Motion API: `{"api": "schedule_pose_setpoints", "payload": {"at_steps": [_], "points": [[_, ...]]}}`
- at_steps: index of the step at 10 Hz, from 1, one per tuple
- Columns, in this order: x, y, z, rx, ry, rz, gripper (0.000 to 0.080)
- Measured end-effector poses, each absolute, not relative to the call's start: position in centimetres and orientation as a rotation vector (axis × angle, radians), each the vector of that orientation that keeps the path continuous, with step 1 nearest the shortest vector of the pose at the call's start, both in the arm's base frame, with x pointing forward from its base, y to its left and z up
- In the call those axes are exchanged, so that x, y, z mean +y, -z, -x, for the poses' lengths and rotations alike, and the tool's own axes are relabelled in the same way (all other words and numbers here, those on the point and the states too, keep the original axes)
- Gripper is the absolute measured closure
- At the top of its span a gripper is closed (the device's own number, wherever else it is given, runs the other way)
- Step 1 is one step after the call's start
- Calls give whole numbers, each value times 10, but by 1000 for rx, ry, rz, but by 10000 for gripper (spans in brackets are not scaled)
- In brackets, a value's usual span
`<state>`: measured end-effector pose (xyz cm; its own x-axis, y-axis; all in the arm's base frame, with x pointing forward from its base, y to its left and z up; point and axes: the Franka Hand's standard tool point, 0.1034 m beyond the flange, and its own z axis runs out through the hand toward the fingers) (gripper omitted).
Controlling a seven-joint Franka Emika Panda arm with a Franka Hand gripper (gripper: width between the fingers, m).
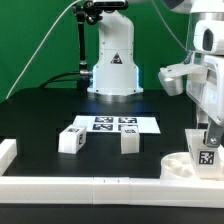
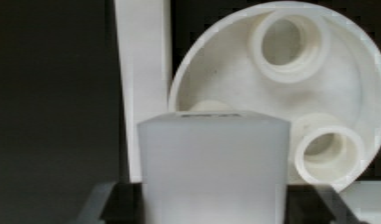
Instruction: Assemble stool
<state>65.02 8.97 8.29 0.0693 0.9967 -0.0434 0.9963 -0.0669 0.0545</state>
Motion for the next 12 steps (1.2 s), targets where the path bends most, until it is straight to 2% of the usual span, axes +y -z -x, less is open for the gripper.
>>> {"api": "schedule_pose_setpoints", "payload": {"at_steps": [1, 4, 10, 12], "points": [[90, -83, -650, 2082, -9, -2261, 461], [88, -82, -647, 1496, -26, -2742, 461], [89, -81, -646, 886, -31, -3008, 461], [87, -80, -645, 488, -67, -3141, 461]]}}
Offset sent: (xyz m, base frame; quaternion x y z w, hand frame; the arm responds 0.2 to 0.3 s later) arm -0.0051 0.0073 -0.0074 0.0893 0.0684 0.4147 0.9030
